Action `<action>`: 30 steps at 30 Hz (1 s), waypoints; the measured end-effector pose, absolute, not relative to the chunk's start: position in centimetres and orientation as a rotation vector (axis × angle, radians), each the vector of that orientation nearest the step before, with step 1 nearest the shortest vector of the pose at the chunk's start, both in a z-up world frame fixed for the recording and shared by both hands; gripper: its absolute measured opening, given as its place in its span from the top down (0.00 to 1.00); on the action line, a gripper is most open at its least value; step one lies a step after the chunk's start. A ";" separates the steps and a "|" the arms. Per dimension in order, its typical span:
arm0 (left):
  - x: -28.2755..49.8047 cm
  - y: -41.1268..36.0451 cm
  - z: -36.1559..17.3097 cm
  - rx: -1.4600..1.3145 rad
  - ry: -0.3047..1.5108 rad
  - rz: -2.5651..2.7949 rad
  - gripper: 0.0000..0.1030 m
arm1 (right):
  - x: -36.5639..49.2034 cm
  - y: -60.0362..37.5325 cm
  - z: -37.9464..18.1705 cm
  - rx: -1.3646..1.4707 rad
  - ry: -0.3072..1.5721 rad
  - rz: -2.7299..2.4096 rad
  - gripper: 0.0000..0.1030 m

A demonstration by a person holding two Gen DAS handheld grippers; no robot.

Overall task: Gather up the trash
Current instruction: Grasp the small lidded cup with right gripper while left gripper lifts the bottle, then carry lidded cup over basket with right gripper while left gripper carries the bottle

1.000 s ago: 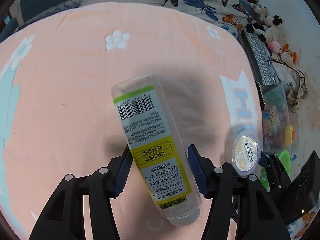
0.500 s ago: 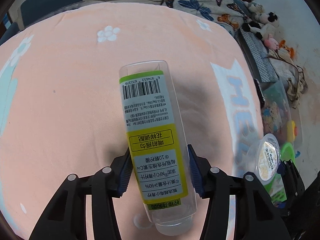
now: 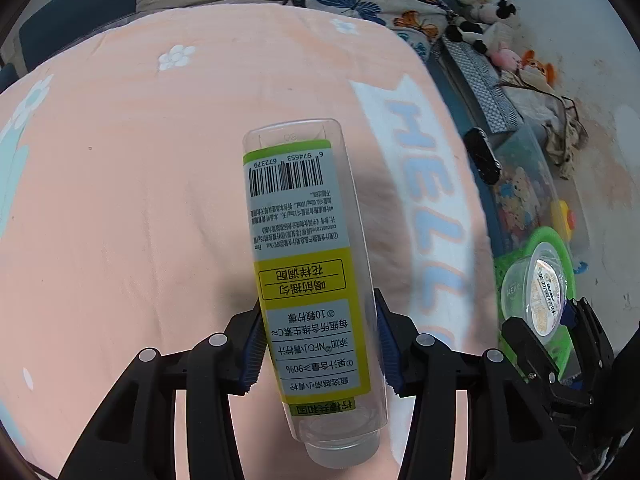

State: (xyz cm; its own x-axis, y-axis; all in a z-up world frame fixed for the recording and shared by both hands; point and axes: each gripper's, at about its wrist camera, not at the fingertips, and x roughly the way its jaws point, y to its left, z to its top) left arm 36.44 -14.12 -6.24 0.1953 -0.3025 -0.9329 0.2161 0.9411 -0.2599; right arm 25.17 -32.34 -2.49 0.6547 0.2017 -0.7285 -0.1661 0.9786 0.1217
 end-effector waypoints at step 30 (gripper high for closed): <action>27.0 -27.5 -1.0 0.070 1.241 -0.592 0.56 | 13.0 -43.5 -0.9 0.116 0.788 -0.040 0.36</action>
State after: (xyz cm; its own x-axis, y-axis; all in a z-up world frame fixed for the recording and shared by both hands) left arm 27.01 -27.53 -1.03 0.1945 -0.3850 -0.9022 0.4592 0.8485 -0.2631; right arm 13.05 -43.49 -0.95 0.7051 0.0077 -0.7091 0.0789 0.9929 0.0893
